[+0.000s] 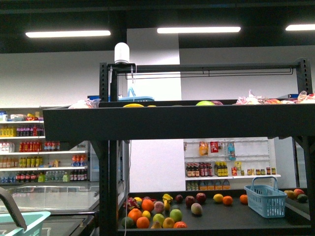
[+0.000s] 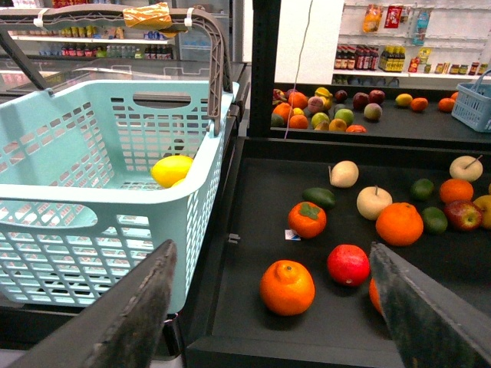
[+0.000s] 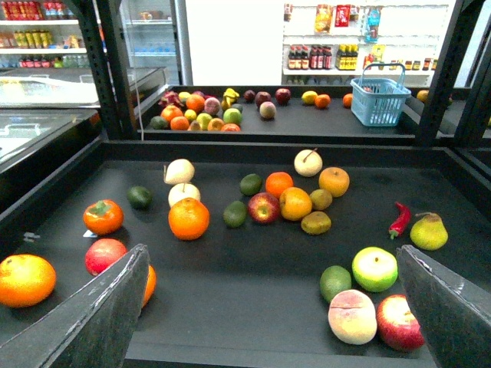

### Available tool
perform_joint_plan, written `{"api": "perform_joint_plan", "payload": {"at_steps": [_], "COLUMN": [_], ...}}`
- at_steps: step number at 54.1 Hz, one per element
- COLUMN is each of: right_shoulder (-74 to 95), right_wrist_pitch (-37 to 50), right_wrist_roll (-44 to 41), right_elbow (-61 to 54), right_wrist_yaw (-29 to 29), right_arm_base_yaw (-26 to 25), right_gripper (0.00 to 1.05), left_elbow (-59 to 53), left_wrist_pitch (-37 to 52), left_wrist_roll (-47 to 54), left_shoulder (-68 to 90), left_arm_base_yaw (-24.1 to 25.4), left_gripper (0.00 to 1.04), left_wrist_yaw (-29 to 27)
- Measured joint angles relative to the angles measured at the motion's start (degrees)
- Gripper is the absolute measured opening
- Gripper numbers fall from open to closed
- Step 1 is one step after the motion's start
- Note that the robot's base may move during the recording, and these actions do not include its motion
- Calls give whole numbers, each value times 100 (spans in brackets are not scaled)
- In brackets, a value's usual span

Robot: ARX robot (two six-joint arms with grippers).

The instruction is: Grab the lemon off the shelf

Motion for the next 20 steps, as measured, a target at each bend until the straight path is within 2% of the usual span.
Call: {"api": "perform_joint_plan", "payload": {"at_steps": [6, 20], "right_shoulder": [0, 0], "right_wrist_pitch": [0, 0], "right_wrist_roll": [0, 0], "right_elbow": [0, 0], "right_wrist_yaw": [0, 0], "right_arm_base_yaw": [0, 0], "right_gripper": [97, 97], "left_elbow": [0, 0], "left_wrist_pitch": [0, 0], "left_wrist_roll": [11, 9], "left_shoulder": [0, 0], "left_arm_base_yaw": [0, 0], "left_gripper": [99, 97], "left_wrist_yaw": [-2, 0]}}
